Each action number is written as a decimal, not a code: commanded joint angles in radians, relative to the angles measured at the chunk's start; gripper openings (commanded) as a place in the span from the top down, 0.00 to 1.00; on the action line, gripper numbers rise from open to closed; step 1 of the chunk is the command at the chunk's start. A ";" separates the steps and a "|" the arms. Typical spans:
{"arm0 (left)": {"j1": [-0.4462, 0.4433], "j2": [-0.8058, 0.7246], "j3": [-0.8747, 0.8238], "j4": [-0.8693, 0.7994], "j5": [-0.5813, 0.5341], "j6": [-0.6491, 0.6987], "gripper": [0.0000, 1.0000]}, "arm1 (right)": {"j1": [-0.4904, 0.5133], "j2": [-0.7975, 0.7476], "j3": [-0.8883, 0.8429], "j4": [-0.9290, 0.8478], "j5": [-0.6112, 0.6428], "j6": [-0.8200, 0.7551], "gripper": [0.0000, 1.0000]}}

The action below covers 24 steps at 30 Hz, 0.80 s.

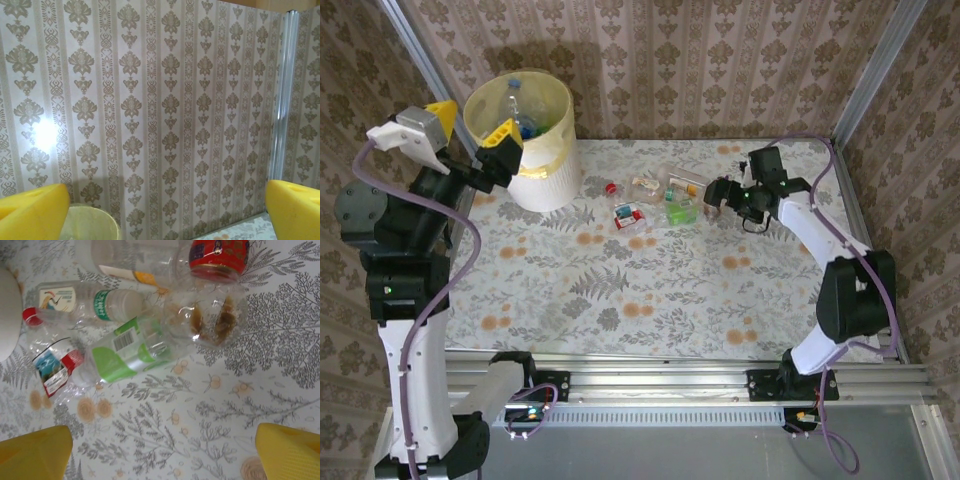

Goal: Throw the plastic bottles in the bin

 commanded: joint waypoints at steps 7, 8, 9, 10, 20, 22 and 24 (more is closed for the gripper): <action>-0.008 -0.067 -0.006 -0.089 0.016 0.003 0.00 | -0.028 0.229 0.159 -0.016 0.023 0.006 0.04; -0.008 -0.075 -0.006 -0.093 0.017 0.006 0.00 | -0.029 0.248 0.165 -0.015 0.019 0.007 0.05; -0.008 -0.083 -0.009 -0.096 0.020 0.008 0.00 | -0.030 0.265 0.172 -0.016 0.018 0.009 0.05; -0.007 -0.089 -0.012 -0.098 0.022 0.011 0.00 | -0.031 0.281 0.180 -0.014 0.016 0.012 0.04; -0.008 -0.112 -0.011 -0.137 0.020 0.020 0.00 | -0.035 0.387 0.238 0.008 0.005 0.027 0.05; -0.008 -0.114 -0.013 -0.138 0.019 0.022 0.00 | -0.037 0.406 0.246 0.010 0.002 0.026 0.05; -0.008 -0.114 -0.019 -0.140 0.012 0.025 0.00 | -0.040 0.416 0.249 0.020 -0.009 0.032 0.05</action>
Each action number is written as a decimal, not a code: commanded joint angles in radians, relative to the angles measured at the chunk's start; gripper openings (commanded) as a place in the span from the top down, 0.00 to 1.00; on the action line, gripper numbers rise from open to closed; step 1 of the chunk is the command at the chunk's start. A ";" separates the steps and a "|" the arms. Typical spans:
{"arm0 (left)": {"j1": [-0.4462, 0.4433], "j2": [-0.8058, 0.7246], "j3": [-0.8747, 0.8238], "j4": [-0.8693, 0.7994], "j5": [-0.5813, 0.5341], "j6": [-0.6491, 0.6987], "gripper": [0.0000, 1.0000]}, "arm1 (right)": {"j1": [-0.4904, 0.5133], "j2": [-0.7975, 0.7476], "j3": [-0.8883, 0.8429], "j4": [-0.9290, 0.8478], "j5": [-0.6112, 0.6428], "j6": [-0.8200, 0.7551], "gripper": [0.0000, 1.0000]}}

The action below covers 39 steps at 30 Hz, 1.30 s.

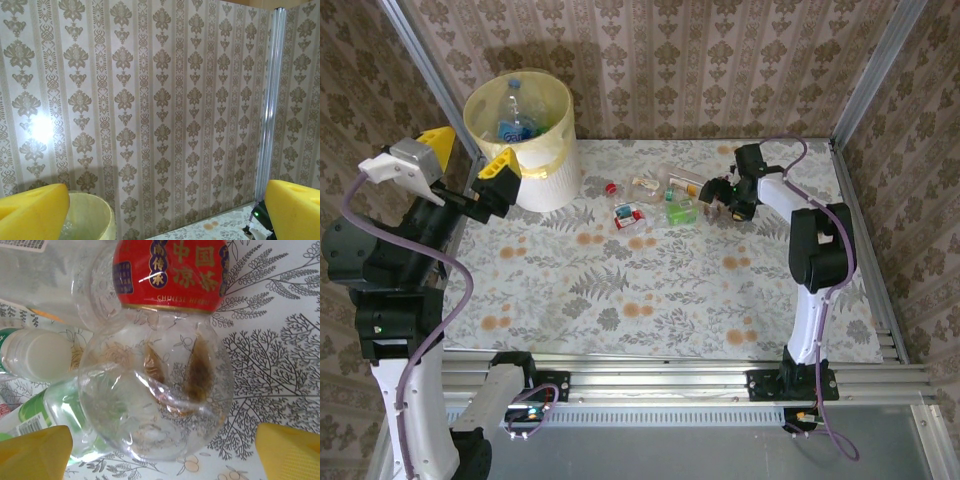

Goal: Throw the plastic bottles in the bin

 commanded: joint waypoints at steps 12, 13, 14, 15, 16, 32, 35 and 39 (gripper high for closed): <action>-0.007 -0.005 -0.022 -0.012 -0.004 0.021 0.00 | -0.017 0.066 0.023 0.084 -0.055 0.050 0.11; -0.007 -0.005 -0.027 -0.013 -0.009 0.025 0.00 | -0.017 0.070 0.023 0.090 -0.060 0.053 0.11; -0.007 -0.005 -0.031 -0.016 -0.015 0.026 0.00 | -0.019 0.071 0.023 0.094 -0.067 0.054 0.12; -0.007 -0.005 -0.035 -0.018 -0.020 0.027 0.00 | -0.019 0.072 0.023 0.099 -0.072 0.056 0.13; -0.007 -0.005 -0.037 -0.019 -0.020 0.028 0.00 | -0.019 0.074 0.024 0.100 -0.074 0.056 0.15; -0.007 0.011 -0.058 0.027 0.001 -0.008 0.00 | -0.031 0.042 -0.064 0.144 -0.084 0.061 0.37; -0.007 0.014 -0.067 0.040 0.006 -0.018 0.00 | -0.031 0.027 -0.086 0.151 -0.085 0.064 0.41; -0.007 0.016 -0.082 0.058 0.019 -0.039 0.00 | -0.031 -0.009 -0.117 0.155 -0.083 0.064 0.46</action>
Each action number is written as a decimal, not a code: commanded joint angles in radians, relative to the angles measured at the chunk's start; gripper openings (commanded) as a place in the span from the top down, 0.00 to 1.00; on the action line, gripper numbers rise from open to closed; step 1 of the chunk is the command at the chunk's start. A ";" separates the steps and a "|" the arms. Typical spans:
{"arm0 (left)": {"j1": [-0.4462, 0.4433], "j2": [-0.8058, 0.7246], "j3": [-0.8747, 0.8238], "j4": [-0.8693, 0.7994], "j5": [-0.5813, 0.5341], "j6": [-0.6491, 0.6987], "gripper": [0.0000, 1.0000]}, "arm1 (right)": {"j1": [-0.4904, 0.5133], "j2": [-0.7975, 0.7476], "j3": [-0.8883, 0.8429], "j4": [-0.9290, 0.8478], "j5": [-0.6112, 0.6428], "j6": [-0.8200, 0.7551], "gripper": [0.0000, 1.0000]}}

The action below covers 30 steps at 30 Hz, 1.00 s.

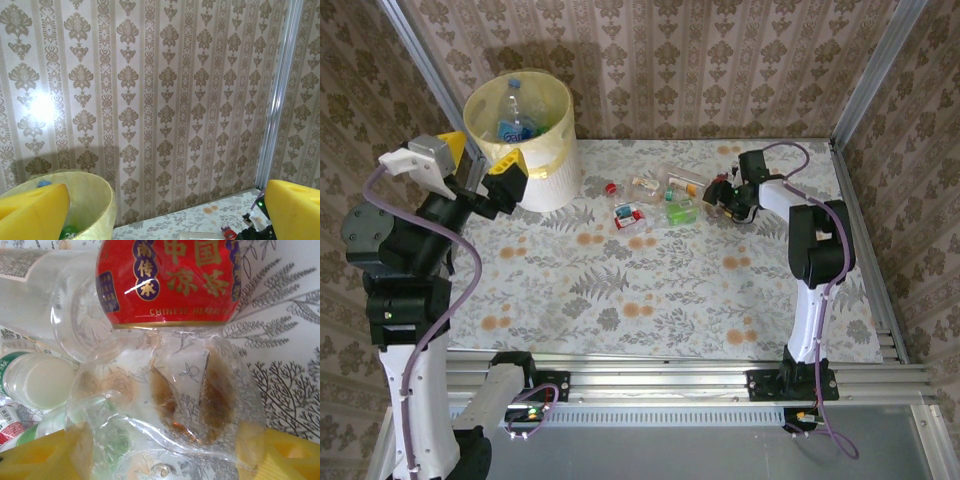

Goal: Throw the plastic bottles in the bin

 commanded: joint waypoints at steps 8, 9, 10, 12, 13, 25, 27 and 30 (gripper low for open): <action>-0.021 0.032 -0.060 0.117 0.076 -0.095 0.00 | -0.005 -0.159 -0.128 -0.021 0.018 0.010 0.52; -0.029 0.038 -0.065 0.122 0.078 -0.099 0.00 | -0.004 -0.176 -0.138 -0.023 0.022 0.009 0.53; -0.043 0.048 -0.070 0.123 0.072 -0.102 0.00 | -0.005 -0.197 -0.149 -0.024 0.025 0.008 0.53; -0.083 0.073 -0.074 0.123 0.053 -0.107 0.00 | -0.005 -0.240 -0.173 -0.021 0.032 0.009 0.55; -0.110 0.090 -0.074 0.121 0.042 -0.104 0.00 | -0.005 -0.264 -0.187 -0.017 0.035 0.008 0.55; -0.376 0.251 -0.156 0.266 -0.040 -0.135 0.00 | 0.030 -0.562 -0.298 0.034 0.011 -0.036 0.56; -0.392 0.280 -0.159 0.286 -0.029 -0.155 0.00 | 0.049 -0.615 -0.314 0.058 0.002 -0.054 0.55; -0.429 0.325 -0.156 0.304 -0.020 -0.175 0.00 | 0.088 -0.702 -0.350 0.101 0.001 -0.077 0.55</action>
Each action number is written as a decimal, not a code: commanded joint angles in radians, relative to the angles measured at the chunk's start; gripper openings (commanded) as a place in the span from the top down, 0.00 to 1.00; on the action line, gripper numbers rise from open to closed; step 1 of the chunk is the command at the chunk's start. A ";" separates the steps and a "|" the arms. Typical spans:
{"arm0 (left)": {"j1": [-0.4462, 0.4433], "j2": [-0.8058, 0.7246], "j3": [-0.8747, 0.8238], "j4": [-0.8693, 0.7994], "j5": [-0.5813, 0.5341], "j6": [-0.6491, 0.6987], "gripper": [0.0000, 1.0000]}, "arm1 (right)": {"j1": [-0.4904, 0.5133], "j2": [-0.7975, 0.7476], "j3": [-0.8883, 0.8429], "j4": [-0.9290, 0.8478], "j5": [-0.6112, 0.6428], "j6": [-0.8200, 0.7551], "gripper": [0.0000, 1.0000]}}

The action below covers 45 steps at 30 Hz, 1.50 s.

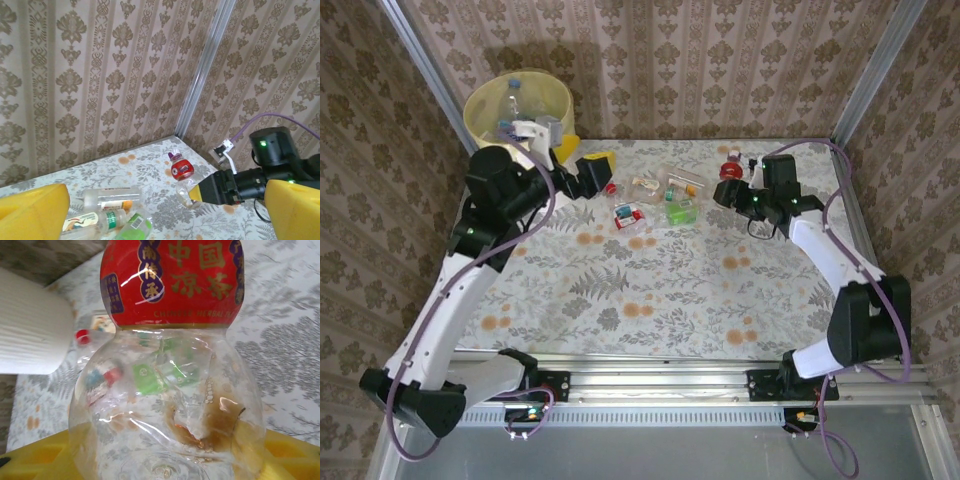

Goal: Throw the plastic bottles in the bin

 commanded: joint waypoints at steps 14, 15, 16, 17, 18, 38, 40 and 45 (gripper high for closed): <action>-0.109 0.173 0.022 0.167 0.037 -0.114 0.00 | 0.231 -0.279 -0.066 0.139 0.002 -0.178 0.55; -0.112 0.182 0.025 0.168 0.041 -0.118 0.00 | 0.241 -0.291 -0.069 0.146 0.004 -0.184 0.55; -0.114 0.190 0.028 0.170 0.046 -0.121 0.00 | 0.246 -0.300 -0.072 0.149 0.003 -0.187 0.55; -0.117 0.197 0.029 0.171 0.049 -0.123 0.00 | 0.252 -0.307 -0.074 0.153 0.005 -0.190 0.55; -0.119 0.203 0.032 0.172 0.051 -0.126 0.00 | 0.258 -0.313 -0.074 0.157 0.003 -0.193 0.55; -0.195 0.296 0.069 0.196 0.130 -0.132 0.03 | 0.358 -0.315 -0.030 0.159 -0.002 -0.246 0.55; -0.197 0.309 0.076 0.189 0.134 -0.138 0.04 | 0.367 -0.319 -0.030 0.165 -0.001 -0.249 0.55; -0.202 0.334 0.085 0.188 0.145 -0.153 0.08 | 0.380 -0.319 -0.023 0.170 0.000 -0.256 0.56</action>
